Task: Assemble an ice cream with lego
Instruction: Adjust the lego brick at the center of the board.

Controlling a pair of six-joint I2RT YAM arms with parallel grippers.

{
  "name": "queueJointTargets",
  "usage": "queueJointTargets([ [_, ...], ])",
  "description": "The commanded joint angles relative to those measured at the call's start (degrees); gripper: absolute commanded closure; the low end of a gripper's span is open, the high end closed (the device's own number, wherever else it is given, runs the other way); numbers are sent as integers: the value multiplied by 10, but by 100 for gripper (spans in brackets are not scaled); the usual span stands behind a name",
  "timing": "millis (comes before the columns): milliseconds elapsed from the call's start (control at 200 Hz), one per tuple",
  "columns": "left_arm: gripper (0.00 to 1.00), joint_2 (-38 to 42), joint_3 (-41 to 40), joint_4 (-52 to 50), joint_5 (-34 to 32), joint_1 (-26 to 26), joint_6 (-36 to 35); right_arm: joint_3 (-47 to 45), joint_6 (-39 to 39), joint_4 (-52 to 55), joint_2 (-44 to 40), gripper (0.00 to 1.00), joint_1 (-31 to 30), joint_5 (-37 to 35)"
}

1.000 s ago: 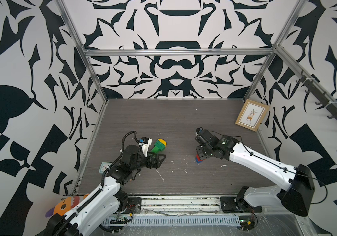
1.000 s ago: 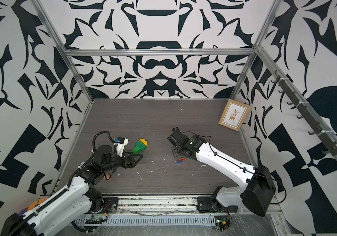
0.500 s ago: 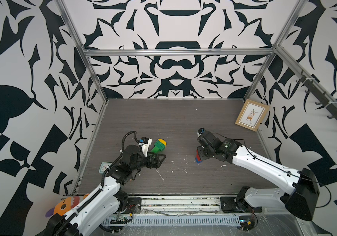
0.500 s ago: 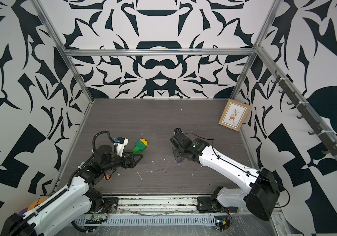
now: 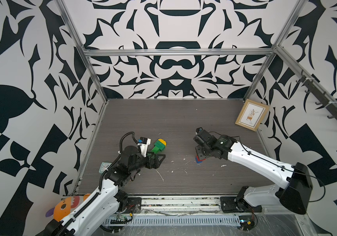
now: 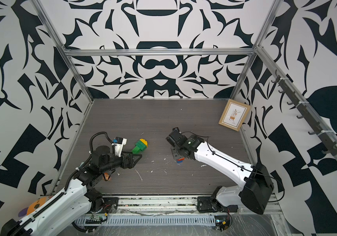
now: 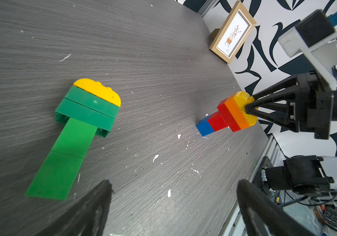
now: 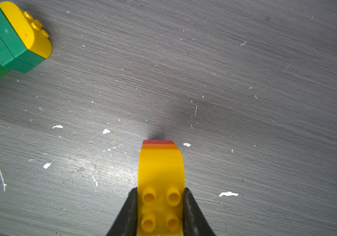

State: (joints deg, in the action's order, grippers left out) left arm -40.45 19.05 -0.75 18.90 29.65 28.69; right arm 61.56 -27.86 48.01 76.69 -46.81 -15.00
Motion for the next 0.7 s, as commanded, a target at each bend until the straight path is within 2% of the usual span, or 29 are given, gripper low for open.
queueJointTargets([
  [0, 1, 9, -4, -14, -8, 1, 3, 1, 22, 50, 6, 100, 0, -18],
  [285, 1, 9, 3, -19, -8, 2, 2, 39, 56, 8, -22, 100, 26, 33],
  [690, 1, 4, 5, -18, -9, 2, 3, -9, 68, -110, -70, 100, 169, 351],
])
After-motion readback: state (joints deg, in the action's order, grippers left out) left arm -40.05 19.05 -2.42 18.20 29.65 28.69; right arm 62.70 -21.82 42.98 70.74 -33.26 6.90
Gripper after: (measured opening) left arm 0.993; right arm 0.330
